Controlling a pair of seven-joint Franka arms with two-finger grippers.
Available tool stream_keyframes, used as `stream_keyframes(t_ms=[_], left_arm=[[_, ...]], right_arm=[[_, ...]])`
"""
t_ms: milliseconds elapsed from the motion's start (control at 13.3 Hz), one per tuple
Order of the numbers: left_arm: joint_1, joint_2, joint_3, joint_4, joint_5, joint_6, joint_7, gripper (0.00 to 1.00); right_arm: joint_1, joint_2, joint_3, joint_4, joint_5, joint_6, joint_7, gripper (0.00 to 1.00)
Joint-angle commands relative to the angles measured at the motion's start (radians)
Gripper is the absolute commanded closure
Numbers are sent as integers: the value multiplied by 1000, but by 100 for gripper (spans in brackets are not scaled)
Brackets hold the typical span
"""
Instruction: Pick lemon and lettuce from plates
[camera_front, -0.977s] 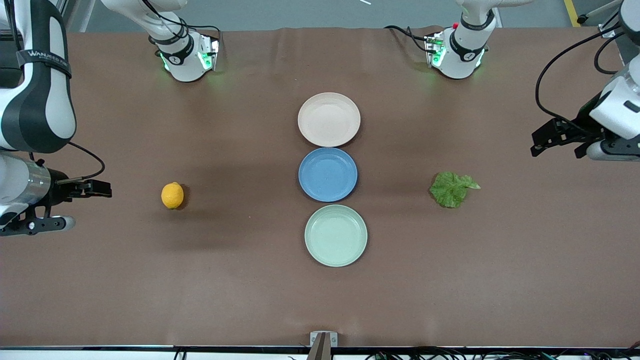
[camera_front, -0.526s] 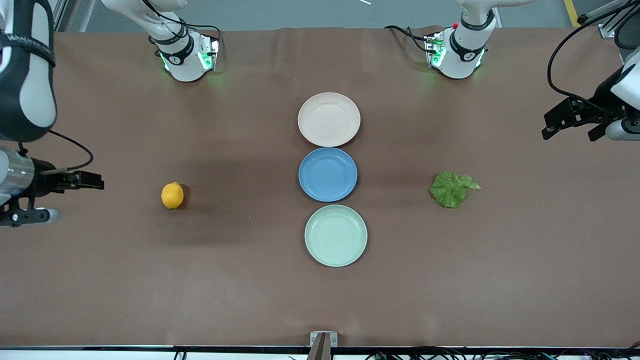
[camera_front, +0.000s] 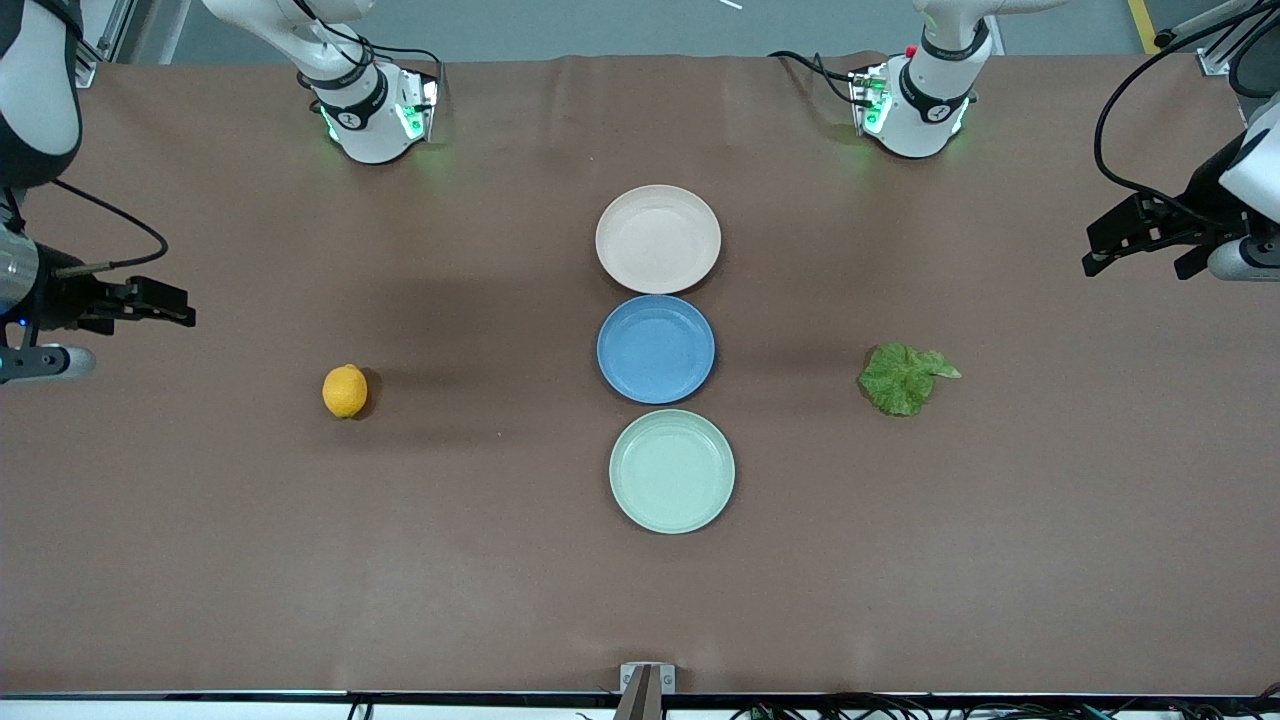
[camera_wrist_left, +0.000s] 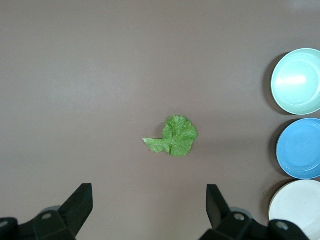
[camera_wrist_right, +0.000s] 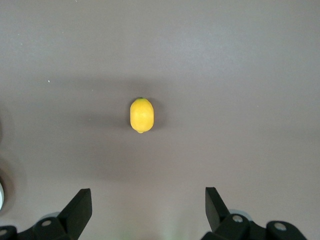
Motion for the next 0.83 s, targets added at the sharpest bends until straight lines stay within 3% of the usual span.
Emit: stream_keyframes(t_ms=[0, 752], left_arm=[[10, 7, -3, 20, -2, -21, -8, 0], [11, 7, -3, 17, -4, -21, -8, 0]], right_arm=[[-1, -125, 1, -152, 2, 64, 36, 0], [-1, -197, 2, -197, 0, 65, 30, 0]])
